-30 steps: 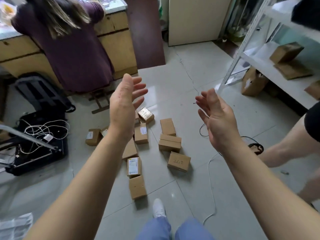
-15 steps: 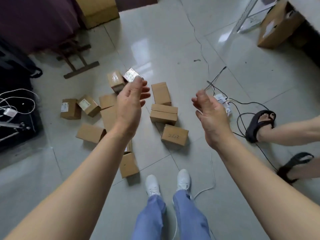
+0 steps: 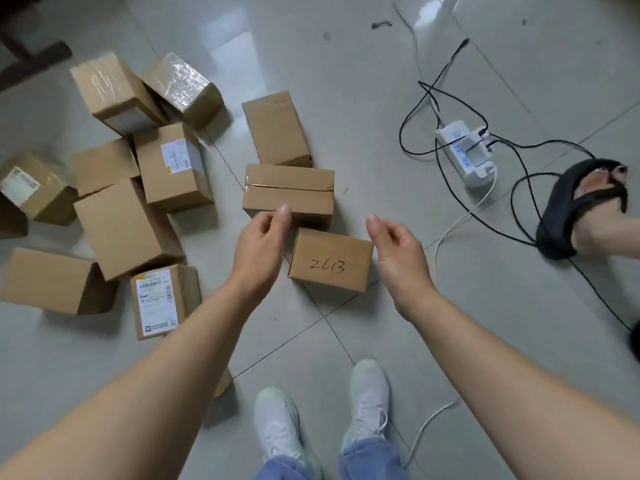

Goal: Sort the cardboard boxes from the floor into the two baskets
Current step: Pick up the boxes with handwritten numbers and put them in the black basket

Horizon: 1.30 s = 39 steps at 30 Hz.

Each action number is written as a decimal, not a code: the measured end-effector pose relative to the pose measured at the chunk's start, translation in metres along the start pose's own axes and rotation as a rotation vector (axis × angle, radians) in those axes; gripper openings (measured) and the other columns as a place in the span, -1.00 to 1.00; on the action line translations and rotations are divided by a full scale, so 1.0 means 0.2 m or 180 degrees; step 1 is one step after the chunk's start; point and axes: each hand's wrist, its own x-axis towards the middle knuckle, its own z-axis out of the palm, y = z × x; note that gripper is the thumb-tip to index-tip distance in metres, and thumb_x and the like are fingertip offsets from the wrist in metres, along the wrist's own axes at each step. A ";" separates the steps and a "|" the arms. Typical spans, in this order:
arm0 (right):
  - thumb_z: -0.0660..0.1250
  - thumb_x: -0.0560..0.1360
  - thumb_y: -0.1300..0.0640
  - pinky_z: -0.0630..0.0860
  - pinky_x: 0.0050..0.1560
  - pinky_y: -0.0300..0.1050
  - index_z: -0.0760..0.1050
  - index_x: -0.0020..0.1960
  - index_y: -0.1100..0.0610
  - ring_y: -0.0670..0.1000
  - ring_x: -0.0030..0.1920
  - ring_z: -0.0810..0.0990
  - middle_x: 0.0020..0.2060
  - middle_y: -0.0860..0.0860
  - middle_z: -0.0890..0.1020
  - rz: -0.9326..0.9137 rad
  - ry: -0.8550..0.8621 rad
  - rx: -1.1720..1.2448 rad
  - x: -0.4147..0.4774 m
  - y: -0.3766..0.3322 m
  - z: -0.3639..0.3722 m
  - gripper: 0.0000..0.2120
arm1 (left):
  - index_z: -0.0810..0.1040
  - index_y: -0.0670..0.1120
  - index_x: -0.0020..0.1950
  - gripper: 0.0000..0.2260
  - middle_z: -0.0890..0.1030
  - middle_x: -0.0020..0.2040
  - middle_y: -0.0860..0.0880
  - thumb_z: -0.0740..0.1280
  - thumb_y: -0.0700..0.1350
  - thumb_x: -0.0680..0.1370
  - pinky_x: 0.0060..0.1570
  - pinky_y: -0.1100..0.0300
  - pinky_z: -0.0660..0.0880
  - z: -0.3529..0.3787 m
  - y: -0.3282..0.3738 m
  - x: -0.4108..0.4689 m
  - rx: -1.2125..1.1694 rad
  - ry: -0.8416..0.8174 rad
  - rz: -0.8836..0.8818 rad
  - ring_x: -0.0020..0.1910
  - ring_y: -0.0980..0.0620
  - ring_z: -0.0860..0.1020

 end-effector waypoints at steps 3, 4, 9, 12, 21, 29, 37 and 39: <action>0.23 0.52 -0.21 0.31 0.09 -0.20 0.33 0.40 0.15 0.01 0.28 0.44 0.31 0.04 0.47 0.0324 0.0073 -0.0101 0.20 0.26 0.06 -0.40 | 0.51 -0.13 0.12 -0.67 0.53 -0.06 0.03 0.14 0.09 0.63 -0.18 0.28 0.39 0.13 -0.24 0.17 0.0239 -0.0052 -0.0141 -0.07 0.10 0.47; 0.22 0.52 -0.23 0.31 0.08 -0.17 0.30 0.43 0.14 0.02 0.30 0.42 0.34 0.04 0.44 0.0451 0.0081 -0.0120 0.25 0.34 0.08 -0.38 | 0.49 -0.14 0.17 -0.64 0.53 -0.01 0.01 0.13 0.11 0.63 -0.15 0.25 0.38 0.18 -0.33 0.22 0.0311 -0.0098 -0.0208 -0.05 0.10 0.46; 0.17 0.49 -0.33 0.31 0.03 -0.14 0.22 0.45 0.13 0.04 0.22 0.44 0.32 0.03 0.42 0.1097 -0.0011 -0.0044 0.48 0.68 0.16 -0.29 | 0.30 -0.15 0.41 -0.42 0.48 0.23 -0.06 0.13 0.25 0.58 0.06 0.14 0.46 0.34 -0.68 0.43 0.0323 -0.0309 -0.0821 0.12 0.01 0.49; 0.18 0.45 -0.39 0.37 -0.01 -0.15 0.32 0.35 0.15 0.03 0.11 0.50 0.20 0.03 0.51 0.1346 -0.0139 0.0089 0.57 0.78 0.21 -0.28 | 0.18 -0.13 0.51 -0.19 0.41 0.38 -0.15 0.14 0.38 0.43 0.23 -0.11 0.46 0.39 -0.80 0.53 0.0232 -0.0323 -0.1130 0.28 -0.17 0.46; 0.20 0.09 -0.54 0.45 0.27 0.07 0.42 0.29 0.10 0.09 0.13 0.57 0.14 0.03 0.60 0.1379 -0.0252 0.0252 0.53 0.65 0.25 -0.02 | 0.42 -0.14 0.33 -0.45 0.54 0.22 -0.08 0.13 0.26 0.56 0.25 -0.03 0.45 0.34 -0.67 0.49 -0.0103 -0.0192 -0.1387 0.16 -0.08 0.52; 0.23 0.43 -0.36 0.49 0.10 -0.04 0.43 0.22 0.11 0.05 0.09 0.56 0.10 0.02 0.58 0.0848 -0.0123 0.0024 0.11 -0.07 0.04 -0.39 | 0.53 -0.05 0.11 -0.59 0.59 0.14 -0.02 0.16 0.25 0.56 0.29 -0.04 0.42 -0.04 0.04 0.15 -0.0419 -0.0091 -0.1209 0.16 -0.06 0.54; 0.31 0.48 -0.21 0.52 0.12 -0.02 0.31 0.17 0.09 0.02 0.08 0.56 0.06 -0.01 0.55 -0.0273 -0.0077 0.0310 -0.50 -1.18 -0.11 -0.54 | 0.56 -0.13 0.15 -0.47 0.62 0.11 -0.09 0.18 0.30 0.51 0.17 0.00 0.47 -0.62 1.04 -0.31 -0.0741 0.0382 -0.0608 0.13 -0.08 0.57; 0.32 0.47 -0.22 0.51 0.18 0.04 0.31 0.18 0.08 0.03 0.09 0.56 0.06 0.00 0.55 -0.0472 -0.0109 0.0370 -0.70 -1.42 -0.13 -0.52 | 0.54 -0.11 0.05 -0.60 0.61 0.07 -0.06 0.16 0.21 0.58 0.01 0.16 0.45 -0.78 1.28 -0.47 -0.0798 0.0630 -0.0357 0.03 0.00 0.56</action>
